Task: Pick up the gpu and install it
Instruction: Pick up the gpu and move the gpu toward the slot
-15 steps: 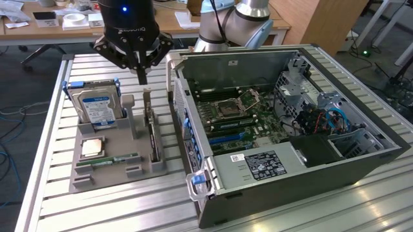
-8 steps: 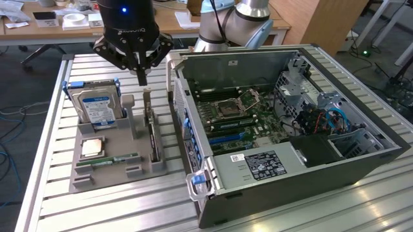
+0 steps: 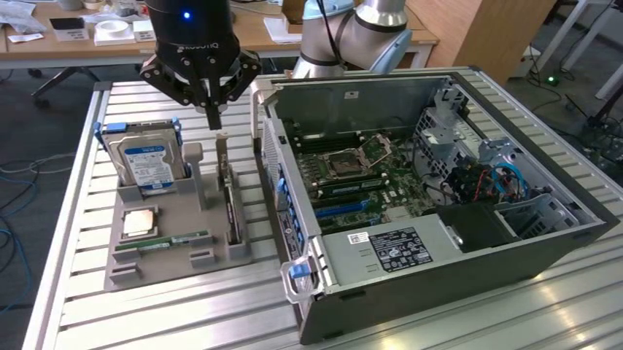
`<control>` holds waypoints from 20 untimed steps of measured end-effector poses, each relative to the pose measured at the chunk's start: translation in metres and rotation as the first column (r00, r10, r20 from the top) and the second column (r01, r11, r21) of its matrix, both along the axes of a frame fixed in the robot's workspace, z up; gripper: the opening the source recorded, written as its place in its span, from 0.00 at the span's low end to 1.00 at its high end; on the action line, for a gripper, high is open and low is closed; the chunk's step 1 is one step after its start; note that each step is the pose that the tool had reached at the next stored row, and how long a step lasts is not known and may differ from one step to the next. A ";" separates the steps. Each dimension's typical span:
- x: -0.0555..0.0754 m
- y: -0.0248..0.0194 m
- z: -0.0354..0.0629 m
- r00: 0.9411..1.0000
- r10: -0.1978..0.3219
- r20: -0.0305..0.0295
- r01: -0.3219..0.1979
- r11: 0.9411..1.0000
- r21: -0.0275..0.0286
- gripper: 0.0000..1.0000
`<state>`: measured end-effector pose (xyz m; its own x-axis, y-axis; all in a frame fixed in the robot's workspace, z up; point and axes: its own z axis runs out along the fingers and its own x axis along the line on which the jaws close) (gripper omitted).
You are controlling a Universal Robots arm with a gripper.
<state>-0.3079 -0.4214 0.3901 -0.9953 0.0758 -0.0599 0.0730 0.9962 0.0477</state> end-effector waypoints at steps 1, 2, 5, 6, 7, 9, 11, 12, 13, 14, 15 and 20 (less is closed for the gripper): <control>0.000 0.0000 0.0000 1.000 0.000 0.000 0.000 1.000 0.000 0.11; 0.000 0.0000 0.0000 1.000 0.000 0.000 0.000 1.000 0.000 0.11; 0.000 0.0000 0.0000 1.000 0.000 0.000 0.000 1.000 0.000 0.11; 0.000 0.0000 0.0000 1.000 0.000 0.000 0.000 1.000 0.000 0.11; 0.000 0.0000 0.0000 1.000 0.000 0.000 0.000 1.000 0.000 0.11; 0.000 0.0000 0.0000 1.000 0.000 0.000 0.000 1.000 0.000 0.17; 0.000 0.0000 0.0000 1.000 0.000 0.000 0.000 1.000 0.000 0.29; 0.000 0.0000 0.0000 1.000 0.000 0.000 0.000 1.000 0.000 0.29; 0.000 0.0000 0.0000 1.000 0.000 0.000 0.000 1.000 0.000 0.36; 0.000 0.0000 0.0000 1.000 0.000 0.000 0.000 1.000 0.000 0.36; 0.000 0.0000 0.0000 1.000 0.000 0.000 0.000 1.000 0.000 0.36; 0.000 0.0000 -0.0031 1.000 0.000 0.000 0.000 1.000 0.000 0.36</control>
